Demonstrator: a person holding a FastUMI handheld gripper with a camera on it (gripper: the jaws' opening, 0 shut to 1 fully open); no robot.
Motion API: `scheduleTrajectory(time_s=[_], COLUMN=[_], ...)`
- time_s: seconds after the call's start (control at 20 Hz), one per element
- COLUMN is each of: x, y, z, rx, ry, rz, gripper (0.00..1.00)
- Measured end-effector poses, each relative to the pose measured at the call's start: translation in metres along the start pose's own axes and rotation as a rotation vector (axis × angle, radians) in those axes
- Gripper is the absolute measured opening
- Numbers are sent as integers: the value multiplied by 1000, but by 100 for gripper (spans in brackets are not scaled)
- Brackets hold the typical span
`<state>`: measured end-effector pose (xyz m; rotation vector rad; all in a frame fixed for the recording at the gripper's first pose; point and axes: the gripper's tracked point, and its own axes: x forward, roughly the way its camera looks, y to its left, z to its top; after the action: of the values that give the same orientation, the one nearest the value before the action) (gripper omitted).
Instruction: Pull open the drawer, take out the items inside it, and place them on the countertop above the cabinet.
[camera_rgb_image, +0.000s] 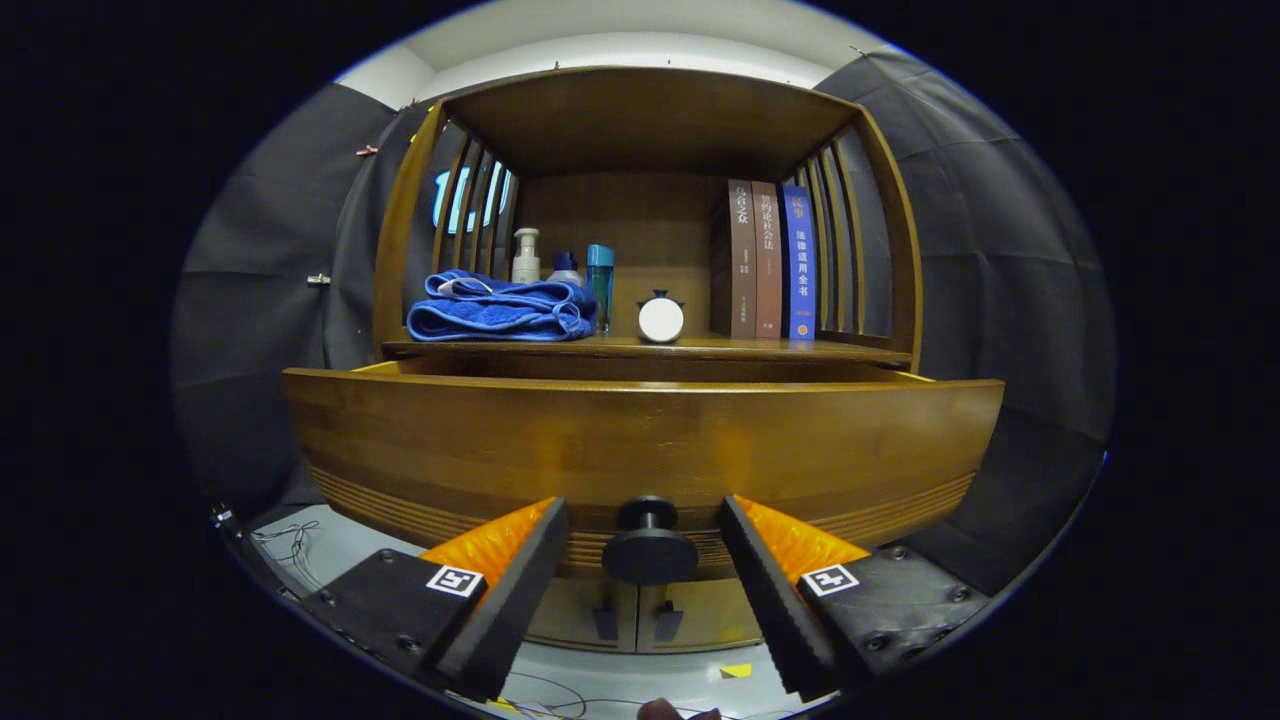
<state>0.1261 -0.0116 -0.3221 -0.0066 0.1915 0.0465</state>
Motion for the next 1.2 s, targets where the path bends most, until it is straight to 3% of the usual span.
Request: scheduleTrajectory(time_s=[0.7,1.2], x=[96,87], y=[4,8], z=[9,22], rx=[-41,-46], ry=[-7,-51], rz=[-12,-9], gripper=[100,99])
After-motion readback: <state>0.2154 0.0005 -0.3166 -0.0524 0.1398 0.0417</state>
